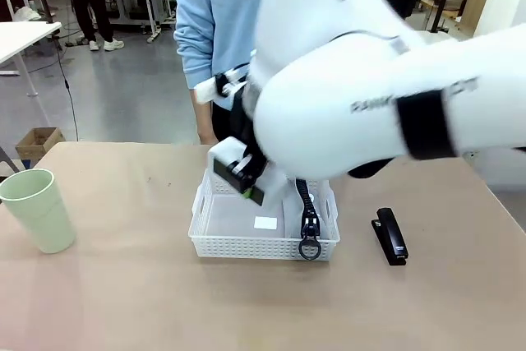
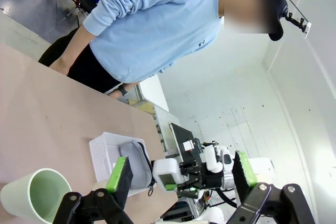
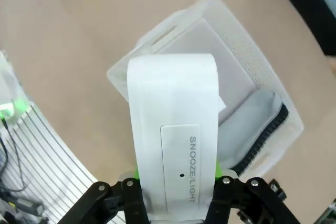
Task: Efficiently arrange items inside the basket to fit them all.
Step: Pick up the Digital clock and place it inside the Organizing basket.
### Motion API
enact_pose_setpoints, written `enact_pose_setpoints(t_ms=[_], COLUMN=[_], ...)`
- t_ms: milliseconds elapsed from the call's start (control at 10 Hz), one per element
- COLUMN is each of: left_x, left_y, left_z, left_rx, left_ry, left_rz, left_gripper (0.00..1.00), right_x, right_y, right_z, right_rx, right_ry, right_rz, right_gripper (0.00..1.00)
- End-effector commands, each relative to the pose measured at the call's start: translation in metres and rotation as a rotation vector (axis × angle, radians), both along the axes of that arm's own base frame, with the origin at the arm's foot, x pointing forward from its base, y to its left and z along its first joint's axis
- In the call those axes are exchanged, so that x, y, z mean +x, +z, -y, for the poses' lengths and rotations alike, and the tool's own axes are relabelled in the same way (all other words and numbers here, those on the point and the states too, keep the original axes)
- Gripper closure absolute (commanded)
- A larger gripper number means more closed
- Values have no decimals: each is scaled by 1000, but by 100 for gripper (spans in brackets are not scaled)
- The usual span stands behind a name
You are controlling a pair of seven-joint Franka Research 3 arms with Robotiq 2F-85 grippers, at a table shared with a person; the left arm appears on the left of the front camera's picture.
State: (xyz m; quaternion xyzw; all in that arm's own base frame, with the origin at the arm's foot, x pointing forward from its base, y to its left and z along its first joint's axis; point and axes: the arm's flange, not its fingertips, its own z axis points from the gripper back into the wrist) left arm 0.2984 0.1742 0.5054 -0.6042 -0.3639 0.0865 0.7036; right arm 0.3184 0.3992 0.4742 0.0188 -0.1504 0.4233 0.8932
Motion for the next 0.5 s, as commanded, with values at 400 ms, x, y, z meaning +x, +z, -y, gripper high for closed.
enact_pose_setpoints(t_ms=[400], left_x=[1], left_y=[1], left_z=[0], left_rx=[-8], left_ry=[0], left_rz=[30], left_gripper=[0], right_x=[6], right_y=[-5], right_z=[-2], right_rx=[-25], right_ry=[18], right_rz=[15], right_gripper=[49])
